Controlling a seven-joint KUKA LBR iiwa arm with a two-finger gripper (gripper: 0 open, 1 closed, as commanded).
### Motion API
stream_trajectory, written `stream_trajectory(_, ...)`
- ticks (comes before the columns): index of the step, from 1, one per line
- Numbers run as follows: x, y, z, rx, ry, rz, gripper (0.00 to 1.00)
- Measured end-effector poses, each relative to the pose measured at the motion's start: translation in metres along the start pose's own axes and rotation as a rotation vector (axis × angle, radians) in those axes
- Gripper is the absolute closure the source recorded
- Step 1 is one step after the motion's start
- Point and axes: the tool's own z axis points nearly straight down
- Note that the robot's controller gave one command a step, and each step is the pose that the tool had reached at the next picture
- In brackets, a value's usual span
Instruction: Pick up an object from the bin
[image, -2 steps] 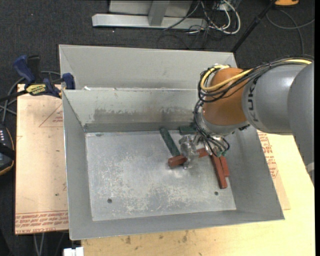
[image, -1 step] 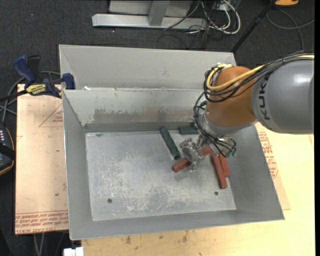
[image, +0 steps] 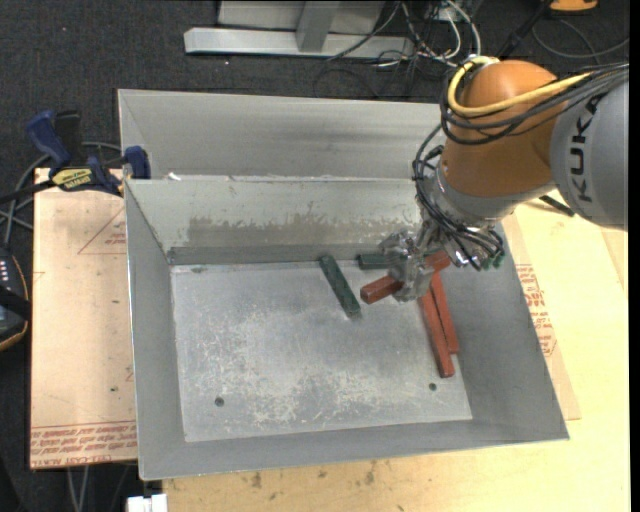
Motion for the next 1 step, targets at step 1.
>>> stream_trajectory(1,0.0548,-0.0333,-0.0142,-0.004,0.011,-0.394,1.0)
